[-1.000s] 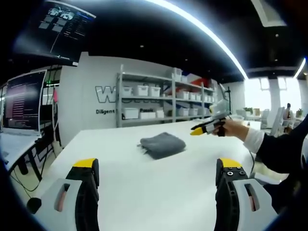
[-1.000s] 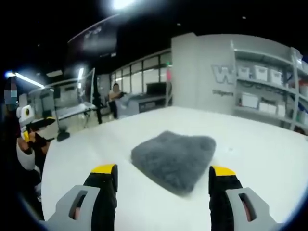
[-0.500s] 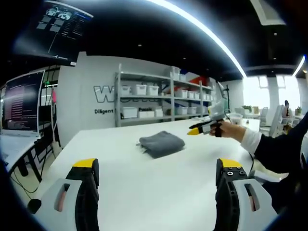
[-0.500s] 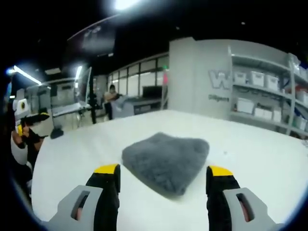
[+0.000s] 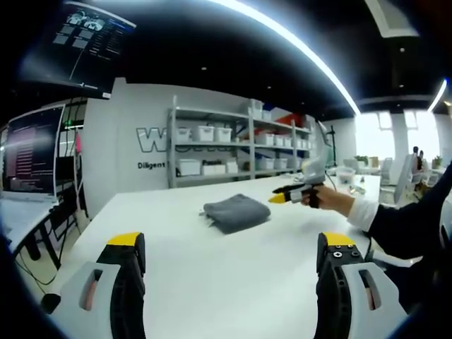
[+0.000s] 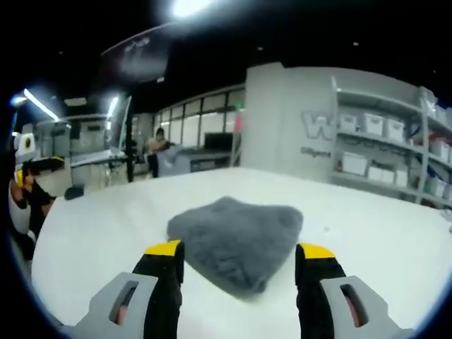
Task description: Open the folded towel by lifting each exposed corner and separating the folded layers until the towel lies flat within the target outline without major curled edges
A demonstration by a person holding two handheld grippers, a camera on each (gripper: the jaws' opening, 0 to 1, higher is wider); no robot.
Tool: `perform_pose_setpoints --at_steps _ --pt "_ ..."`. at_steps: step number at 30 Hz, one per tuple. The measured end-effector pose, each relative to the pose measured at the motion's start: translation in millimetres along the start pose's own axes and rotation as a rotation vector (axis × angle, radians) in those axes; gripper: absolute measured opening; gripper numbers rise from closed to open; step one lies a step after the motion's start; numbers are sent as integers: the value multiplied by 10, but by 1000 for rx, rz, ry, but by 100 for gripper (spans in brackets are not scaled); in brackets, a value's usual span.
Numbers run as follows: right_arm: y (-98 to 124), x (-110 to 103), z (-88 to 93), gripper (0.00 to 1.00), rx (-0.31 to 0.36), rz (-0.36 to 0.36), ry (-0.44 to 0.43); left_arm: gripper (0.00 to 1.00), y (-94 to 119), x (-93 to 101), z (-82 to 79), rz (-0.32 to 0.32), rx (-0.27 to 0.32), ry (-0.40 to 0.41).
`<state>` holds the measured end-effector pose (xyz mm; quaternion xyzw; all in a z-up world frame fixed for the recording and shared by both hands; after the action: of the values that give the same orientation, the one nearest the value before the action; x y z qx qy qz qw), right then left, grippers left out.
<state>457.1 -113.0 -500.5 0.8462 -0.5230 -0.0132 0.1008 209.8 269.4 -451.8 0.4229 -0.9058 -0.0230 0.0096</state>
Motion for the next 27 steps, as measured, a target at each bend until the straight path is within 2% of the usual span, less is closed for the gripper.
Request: perform_pose_setpoints --at_steps 15,27 --pt "-131 161 160 60 21 2 -29 99 -18 7 -2 -6 19 -4" --pt "-267 250 233 60 -6 -2 -16 98 -62 12 40 4 14 7"
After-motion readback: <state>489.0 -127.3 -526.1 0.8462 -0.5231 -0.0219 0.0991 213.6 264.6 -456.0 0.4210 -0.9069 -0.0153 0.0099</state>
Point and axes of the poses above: the point that each gripper's makers call its tool centre point, and the gripper's own axes: y roughly backward along the fingers, x roughly to its right, z roughly out of its underside, the point moved 9 cm from there along y, roughly backward along the fingers, and after that the axes turned 13 degrees about z, right-handed, at the moved point
